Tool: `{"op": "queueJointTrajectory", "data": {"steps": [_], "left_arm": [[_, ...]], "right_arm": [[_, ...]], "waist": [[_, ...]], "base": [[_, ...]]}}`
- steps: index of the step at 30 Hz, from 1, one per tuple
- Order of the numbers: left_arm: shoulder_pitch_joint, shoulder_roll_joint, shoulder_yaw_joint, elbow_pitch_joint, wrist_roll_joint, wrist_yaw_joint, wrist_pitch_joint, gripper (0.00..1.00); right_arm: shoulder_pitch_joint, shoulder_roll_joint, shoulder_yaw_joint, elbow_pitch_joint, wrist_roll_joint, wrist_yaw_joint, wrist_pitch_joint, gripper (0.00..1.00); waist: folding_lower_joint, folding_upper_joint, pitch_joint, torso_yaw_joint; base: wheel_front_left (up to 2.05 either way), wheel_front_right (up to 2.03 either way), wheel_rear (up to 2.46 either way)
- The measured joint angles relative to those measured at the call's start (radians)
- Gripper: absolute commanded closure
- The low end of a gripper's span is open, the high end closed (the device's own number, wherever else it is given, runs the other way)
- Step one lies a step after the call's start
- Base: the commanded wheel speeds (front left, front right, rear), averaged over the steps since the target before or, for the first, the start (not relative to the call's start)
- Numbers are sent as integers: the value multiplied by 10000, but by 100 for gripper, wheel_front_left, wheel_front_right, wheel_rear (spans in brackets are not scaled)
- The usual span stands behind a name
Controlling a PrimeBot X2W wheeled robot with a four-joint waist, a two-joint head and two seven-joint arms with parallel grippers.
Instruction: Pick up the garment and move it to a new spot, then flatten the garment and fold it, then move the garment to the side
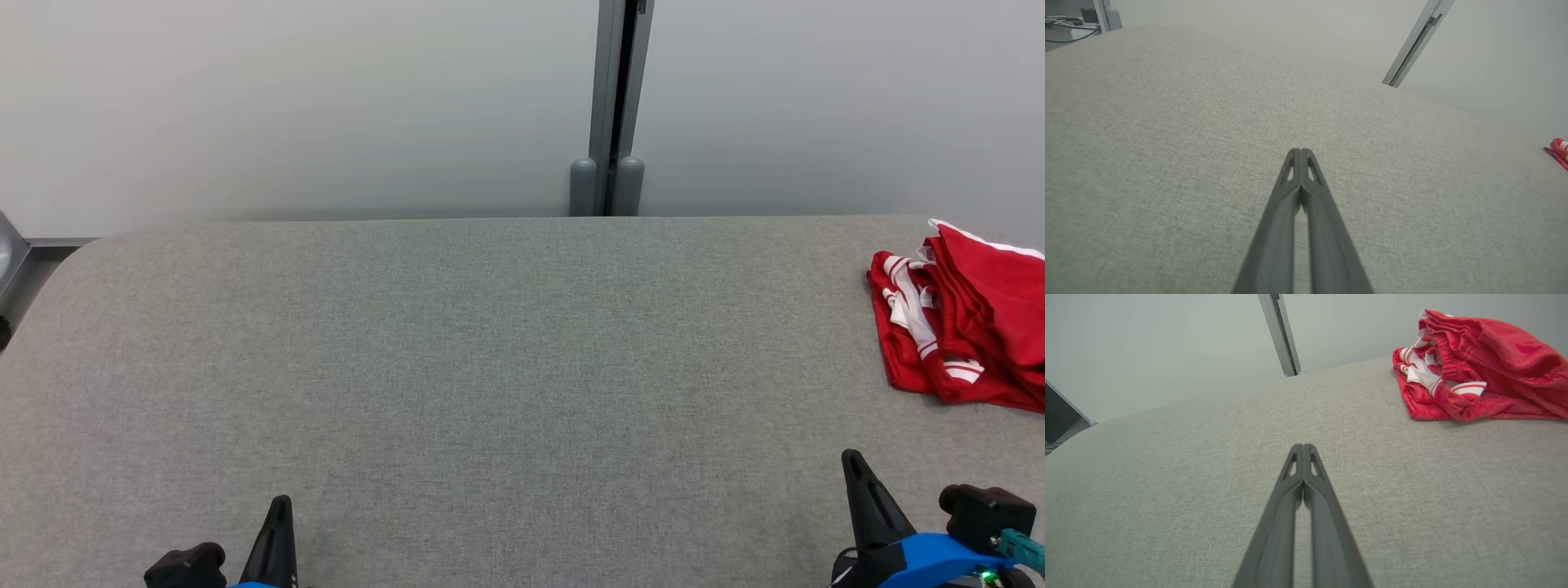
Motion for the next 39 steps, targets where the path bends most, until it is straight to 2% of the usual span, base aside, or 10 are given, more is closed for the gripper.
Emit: {"op": "queueJointTrajectory", "data": {"steps": [19,39], "left_arm": [[-141,-138,426,-635,-2991,-2,826,100],[-429,-234,857,-1189,-5524,-46,1536,100]], "right_arm": [[-214,-2,-4,23,3348,-2,359,100],[-472,-10,-17,59,6136,-2,683,100]], "waist": [[0,0,1,-49],[0,0,3,-100]], "base": [[0,0,0],[0,0,0]]}}
